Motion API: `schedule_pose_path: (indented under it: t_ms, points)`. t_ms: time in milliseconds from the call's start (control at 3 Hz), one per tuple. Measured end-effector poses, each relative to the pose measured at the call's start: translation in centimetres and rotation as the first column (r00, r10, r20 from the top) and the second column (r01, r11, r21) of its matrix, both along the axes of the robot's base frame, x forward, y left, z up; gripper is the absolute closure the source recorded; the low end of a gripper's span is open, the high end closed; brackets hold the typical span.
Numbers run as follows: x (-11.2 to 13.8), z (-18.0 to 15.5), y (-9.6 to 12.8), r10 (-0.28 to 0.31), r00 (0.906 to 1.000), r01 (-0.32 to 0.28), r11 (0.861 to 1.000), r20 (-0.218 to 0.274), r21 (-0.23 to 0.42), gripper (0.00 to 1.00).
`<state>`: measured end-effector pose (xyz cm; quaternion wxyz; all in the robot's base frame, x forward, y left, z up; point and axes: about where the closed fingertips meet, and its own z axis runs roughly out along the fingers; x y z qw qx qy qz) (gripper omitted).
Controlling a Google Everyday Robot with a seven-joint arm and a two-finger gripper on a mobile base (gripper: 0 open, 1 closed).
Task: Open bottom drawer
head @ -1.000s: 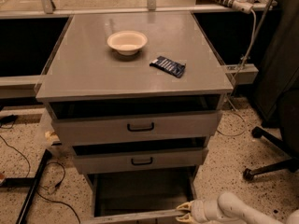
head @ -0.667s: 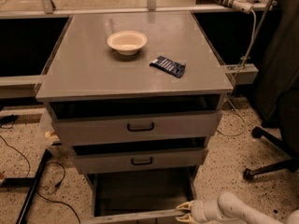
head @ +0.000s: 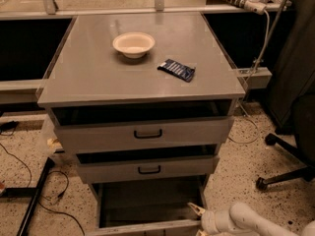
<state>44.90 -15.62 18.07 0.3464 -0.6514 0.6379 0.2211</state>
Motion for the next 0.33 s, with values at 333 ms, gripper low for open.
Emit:
schedule_pose_path:
  t_ms: [333]
  points:
    - [0.0, 0.0, 0.0, 0.0, 1.0, 0.0, 1.0, 0.0, 0.0, 0.0]
